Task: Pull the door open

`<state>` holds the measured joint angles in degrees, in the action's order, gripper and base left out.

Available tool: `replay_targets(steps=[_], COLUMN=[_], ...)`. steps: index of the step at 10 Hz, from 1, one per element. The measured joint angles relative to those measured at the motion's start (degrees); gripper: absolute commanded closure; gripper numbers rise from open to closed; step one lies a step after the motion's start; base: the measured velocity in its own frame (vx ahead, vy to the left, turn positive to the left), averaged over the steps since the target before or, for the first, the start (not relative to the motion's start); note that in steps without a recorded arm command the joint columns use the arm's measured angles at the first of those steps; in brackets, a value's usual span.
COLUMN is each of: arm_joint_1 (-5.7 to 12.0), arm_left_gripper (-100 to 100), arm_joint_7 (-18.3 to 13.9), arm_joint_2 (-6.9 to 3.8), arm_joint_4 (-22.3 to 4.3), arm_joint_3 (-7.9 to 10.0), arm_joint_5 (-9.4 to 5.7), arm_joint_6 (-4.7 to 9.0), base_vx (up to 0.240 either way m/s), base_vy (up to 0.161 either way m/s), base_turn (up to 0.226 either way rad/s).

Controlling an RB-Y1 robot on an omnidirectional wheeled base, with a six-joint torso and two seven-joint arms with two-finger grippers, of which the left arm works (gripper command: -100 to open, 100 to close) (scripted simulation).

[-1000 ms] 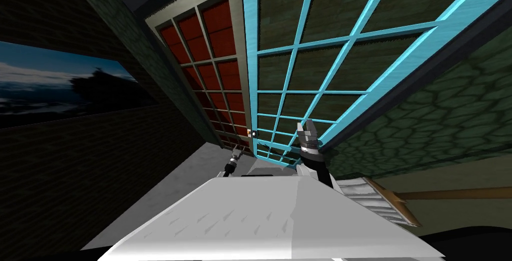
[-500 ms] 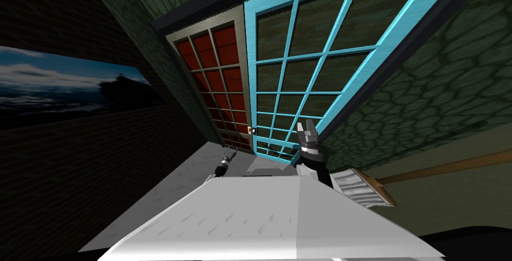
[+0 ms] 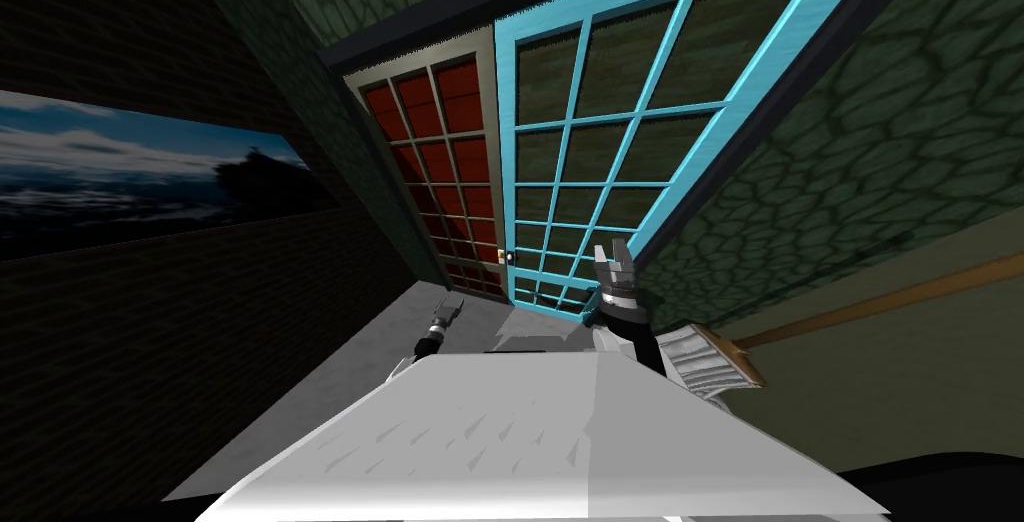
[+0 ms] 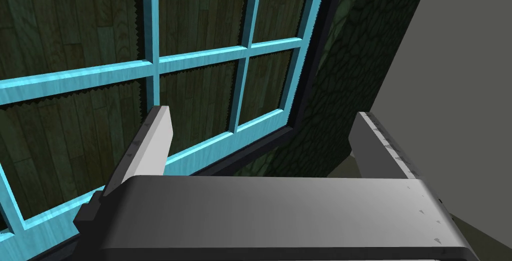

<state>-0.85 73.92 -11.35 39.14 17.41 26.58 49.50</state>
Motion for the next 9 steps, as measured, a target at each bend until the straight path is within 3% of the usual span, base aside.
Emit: replay_targets(steps=[2,5,6,8,9], arm_joint_1=[-3.43,-2.56,-2.62,-4.58,-3.77], arm_left_gripper=[-100,-100,-100,-100,-100], arm_joint_7=[-1.18,0.47,0.9,0.44,0.95], arm_joint_2=[-0.8,-1.97,-2.36,-2.67,-3.0], arm_joint_4=[4.9,0.75,0.24,2.28,0.31], arm_joint_3=[0.72,3.74,4.89,6.82,7.77], arm_joint_5=[0.1,-0.83,-1.1,-1.41,-1.7], arm_joint_6=[-2.03,-0.43,-0.38,-1.6,-1.11], base_vx=[-0.085,-0.087,-0.105,-0.073,-0.037], base_vy=[0.034,0.029,0.054,0.035,0.026], base_turn=[-0.024,-0.058,-0.095,-0.064,-0.105])
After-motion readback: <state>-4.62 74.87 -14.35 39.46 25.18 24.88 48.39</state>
